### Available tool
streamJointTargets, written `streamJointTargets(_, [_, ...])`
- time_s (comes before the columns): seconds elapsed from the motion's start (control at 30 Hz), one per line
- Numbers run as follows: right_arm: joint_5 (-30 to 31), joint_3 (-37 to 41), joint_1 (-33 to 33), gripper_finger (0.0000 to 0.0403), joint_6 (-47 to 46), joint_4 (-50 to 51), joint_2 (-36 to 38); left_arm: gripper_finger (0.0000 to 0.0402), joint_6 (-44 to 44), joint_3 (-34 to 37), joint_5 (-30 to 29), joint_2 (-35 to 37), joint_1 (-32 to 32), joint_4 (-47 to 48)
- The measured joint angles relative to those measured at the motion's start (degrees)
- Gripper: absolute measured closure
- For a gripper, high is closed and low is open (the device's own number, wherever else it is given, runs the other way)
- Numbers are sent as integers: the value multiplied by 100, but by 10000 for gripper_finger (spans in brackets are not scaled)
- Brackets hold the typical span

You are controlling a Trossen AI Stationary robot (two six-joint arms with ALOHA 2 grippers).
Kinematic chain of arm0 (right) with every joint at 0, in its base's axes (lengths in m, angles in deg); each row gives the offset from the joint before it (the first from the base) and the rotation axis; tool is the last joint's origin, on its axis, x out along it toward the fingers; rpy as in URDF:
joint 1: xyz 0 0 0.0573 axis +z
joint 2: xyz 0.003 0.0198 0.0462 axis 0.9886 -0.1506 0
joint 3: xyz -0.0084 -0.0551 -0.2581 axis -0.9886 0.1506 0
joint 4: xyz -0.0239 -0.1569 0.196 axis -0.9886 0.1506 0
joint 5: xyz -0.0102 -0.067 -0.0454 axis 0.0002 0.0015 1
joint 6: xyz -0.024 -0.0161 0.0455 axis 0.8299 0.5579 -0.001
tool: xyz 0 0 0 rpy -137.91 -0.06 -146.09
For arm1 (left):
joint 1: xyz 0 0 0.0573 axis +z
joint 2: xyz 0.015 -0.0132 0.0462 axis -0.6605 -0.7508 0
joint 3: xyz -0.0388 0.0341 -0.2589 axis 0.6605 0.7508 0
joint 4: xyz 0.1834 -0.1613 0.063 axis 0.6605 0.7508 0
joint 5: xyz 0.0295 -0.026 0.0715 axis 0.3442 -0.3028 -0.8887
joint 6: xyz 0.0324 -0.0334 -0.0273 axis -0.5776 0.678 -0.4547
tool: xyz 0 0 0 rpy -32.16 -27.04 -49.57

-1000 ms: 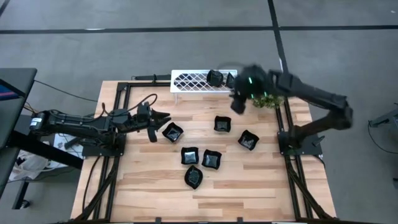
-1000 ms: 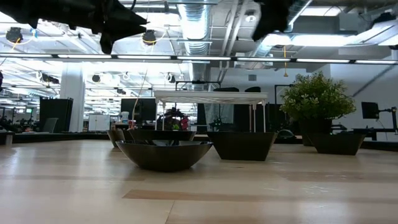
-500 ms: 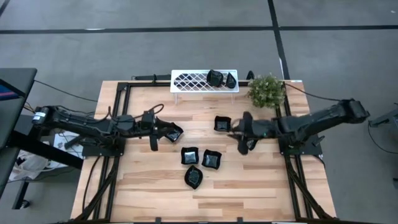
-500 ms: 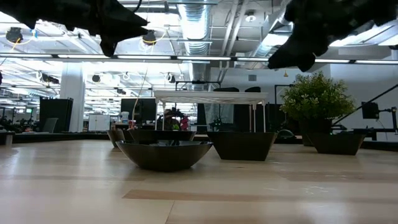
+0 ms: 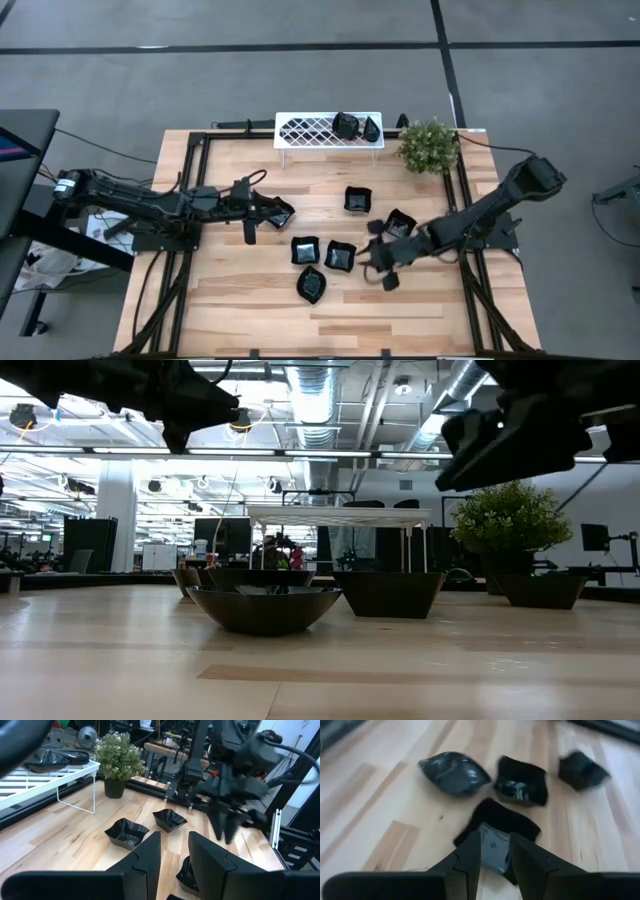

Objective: Pick & Place Mini shaped plates
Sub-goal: Stack the leaf shaped plate on top of the leaf shaped plate on the shelf

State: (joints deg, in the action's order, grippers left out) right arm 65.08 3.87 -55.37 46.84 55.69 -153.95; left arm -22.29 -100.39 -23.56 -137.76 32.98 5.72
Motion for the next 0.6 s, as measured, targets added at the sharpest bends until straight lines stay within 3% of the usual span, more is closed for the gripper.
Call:
streamJointTargets(0.4, [17, -1756, 318, 305, 1927, 270, -2074, 300, 30, 0, 0, 7, -1, -18])
streamJointTargets(0.6, [-268, -2323, 333, 305, 2557, 417, -2695, 300, 30, 0, 0, 7, 0, -22])
